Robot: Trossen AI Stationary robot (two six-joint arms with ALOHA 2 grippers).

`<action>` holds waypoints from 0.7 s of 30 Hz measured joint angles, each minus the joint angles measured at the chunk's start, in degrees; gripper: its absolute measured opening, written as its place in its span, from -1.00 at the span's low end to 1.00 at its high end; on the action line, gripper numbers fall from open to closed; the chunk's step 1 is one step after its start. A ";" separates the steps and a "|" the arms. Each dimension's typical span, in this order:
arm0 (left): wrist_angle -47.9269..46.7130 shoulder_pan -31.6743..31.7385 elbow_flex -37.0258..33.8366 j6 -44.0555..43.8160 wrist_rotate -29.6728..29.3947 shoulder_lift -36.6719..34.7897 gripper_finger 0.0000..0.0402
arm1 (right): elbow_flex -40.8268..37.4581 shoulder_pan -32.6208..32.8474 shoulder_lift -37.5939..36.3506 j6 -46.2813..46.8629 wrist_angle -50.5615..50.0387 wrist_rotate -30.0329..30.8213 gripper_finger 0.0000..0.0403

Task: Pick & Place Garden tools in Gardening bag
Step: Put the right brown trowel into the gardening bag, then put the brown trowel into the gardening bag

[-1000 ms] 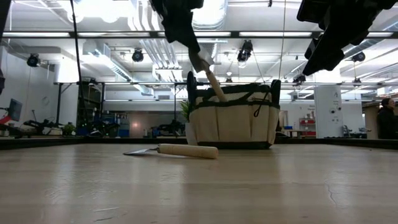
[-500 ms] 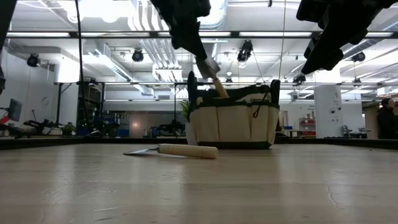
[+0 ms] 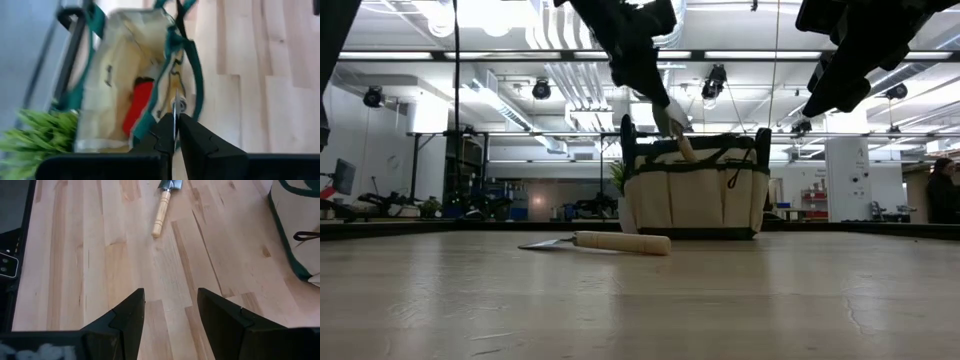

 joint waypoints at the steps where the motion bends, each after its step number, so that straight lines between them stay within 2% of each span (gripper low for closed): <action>1: 0.70 0.00 0.17 0.71 -0.87 0.00 -0.84 | -0.02 0.00 0.00 0.00 0.02 0.00 -0.12; 3: 3.11 0.00 0.25 0.97 -2.64 0.00 -0.82 | -0.05 -0.01 0.00 -0.01 0.05 0.00 -0.12; 8: 4.92 0.09 0.32 0.58 1.06 0.15 -0.76 | -0.19 0.00 0.00 -0.01 0.21 0.00 -0.12; 17: 4.74 0.07 -0.04 -3.38 0.76 0.37 -0.29 | -0.38 0.00 0.00 -0.01 0.67 0.00 -0.12; 21: 2.89 -0.71 -0.04 -5.21 1.62 -0.99 -0.19 | -0.38 0.00 0.00 -0.01 1.61 0.00 -0.12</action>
